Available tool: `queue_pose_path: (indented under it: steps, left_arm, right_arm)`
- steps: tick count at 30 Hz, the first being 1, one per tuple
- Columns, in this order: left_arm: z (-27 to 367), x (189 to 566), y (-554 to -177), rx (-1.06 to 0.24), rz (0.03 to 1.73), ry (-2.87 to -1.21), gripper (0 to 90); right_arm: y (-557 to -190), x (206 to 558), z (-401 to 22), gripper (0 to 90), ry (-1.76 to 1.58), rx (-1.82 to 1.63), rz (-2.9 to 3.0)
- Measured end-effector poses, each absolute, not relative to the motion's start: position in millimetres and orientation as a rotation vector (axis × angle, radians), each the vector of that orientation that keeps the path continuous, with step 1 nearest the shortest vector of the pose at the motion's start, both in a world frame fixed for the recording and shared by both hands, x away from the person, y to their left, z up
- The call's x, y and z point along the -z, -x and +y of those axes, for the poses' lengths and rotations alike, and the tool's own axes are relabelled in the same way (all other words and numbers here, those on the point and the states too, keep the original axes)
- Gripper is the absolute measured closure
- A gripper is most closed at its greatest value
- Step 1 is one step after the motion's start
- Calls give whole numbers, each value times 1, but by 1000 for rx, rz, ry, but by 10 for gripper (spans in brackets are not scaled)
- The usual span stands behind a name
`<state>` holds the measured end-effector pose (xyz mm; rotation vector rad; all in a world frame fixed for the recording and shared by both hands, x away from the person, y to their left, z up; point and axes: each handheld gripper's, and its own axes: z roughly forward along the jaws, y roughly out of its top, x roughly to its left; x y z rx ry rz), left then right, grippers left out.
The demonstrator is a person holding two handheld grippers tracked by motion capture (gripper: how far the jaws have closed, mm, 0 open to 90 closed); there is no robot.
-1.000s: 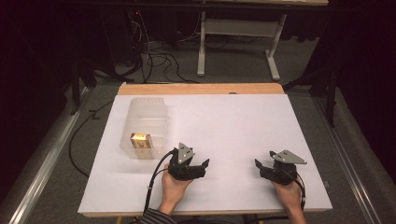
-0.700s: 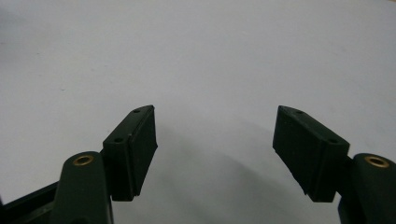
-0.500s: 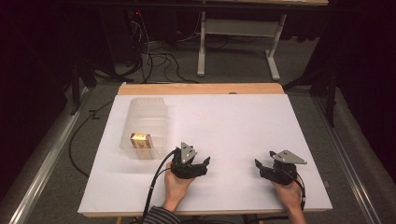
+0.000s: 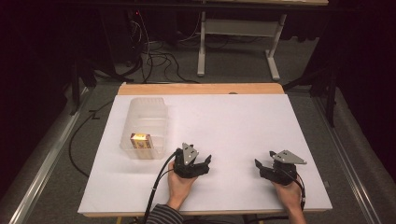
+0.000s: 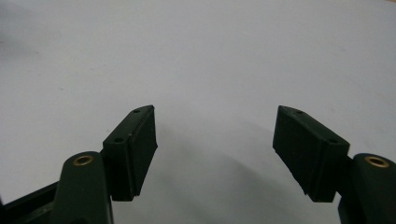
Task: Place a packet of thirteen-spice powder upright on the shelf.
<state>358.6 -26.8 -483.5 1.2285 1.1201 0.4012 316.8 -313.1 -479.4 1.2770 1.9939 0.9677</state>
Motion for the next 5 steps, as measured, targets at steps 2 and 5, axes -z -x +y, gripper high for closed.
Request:
queue_pose_path:
  steps: [2,5]
  left_arm:
    - [-27,484,-359,-400,1120,-1231,223]
    - [-26,484,-359,-395,1126,-1234,225]
  right_arm:
    - [-317,479,-313,304,-1277,-969,1993]
    - [-317,479,-313,304,-1281,-971,1992]
